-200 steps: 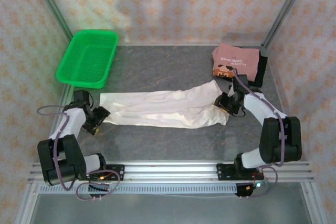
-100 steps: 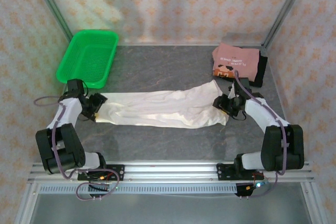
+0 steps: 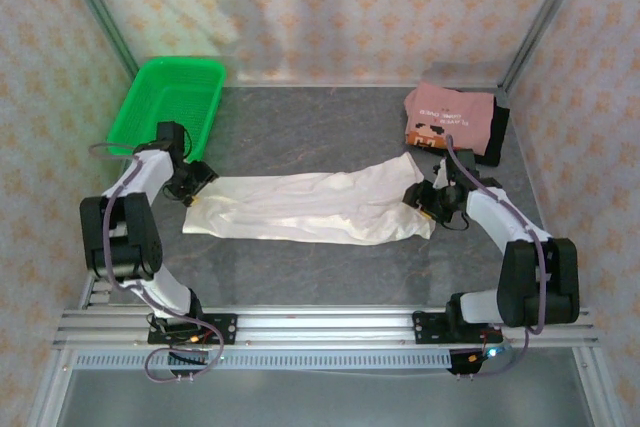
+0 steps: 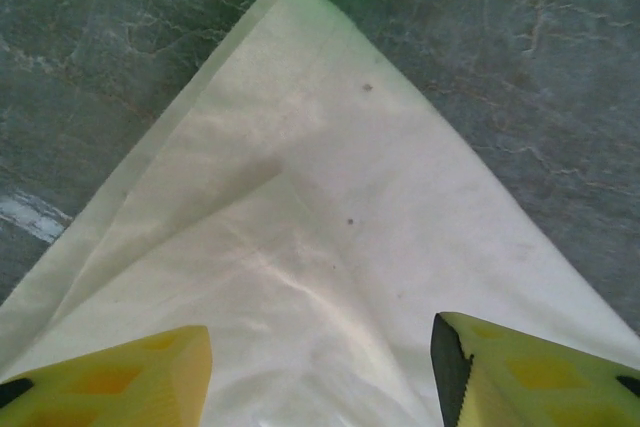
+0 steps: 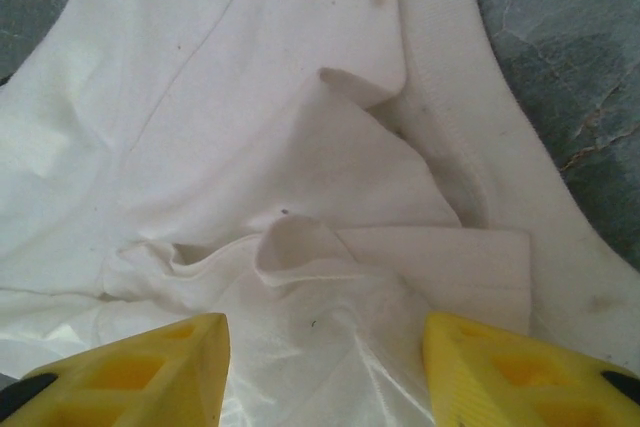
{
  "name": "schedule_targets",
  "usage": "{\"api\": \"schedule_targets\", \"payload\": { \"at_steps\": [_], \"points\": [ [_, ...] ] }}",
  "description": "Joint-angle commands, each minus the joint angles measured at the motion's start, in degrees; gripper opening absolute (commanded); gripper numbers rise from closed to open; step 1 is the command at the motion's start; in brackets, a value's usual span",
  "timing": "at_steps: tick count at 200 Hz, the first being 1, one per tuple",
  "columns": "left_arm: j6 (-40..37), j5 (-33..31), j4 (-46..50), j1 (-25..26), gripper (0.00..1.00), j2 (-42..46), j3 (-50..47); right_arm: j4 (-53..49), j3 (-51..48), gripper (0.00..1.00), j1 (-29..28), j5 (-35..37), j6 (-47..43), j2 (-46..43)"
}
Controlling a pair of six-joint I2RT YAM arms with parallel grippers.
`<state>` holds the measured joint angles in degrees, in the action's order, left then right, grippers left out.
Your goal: Fold and stack the t-shirts
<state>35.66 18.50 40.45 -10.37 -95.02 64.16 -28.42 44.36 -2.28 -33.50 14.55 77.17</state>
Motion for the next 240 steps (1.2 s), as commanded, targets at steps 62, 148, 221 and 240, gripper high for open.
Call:
{"api": "schedule_targets", "payload": {
  "at_steps": [62, 148, 221, 240],
  "points": [
    [0.21, -8.17, 5.96, 3.38, 0.56, -9.16, 6.3, -1.46, -1.07, 0.54, 0.26, 0.27, -2.51, -3.72],
    [3.35, -6.11, 6.89, 5.55, 0.55, -0.63, 5.7, -1.95, -0.69, 0.54, 0.26, 0.99, -3.37, -3.36],
    [6.2, -6.79, 10.59, 10.27, 0.55, 5.08, 6.35, -0.43, -1.02, 0.54, 0.26, 0.54, -3.39, -1.84],
    [7.04, -7.76, 9.4, 10.9, 0.53, 3.63, 4.73, -0.23, -1.02, 0.54, 0.26, 0.36, -3.61, -1.45]
  ]
}}
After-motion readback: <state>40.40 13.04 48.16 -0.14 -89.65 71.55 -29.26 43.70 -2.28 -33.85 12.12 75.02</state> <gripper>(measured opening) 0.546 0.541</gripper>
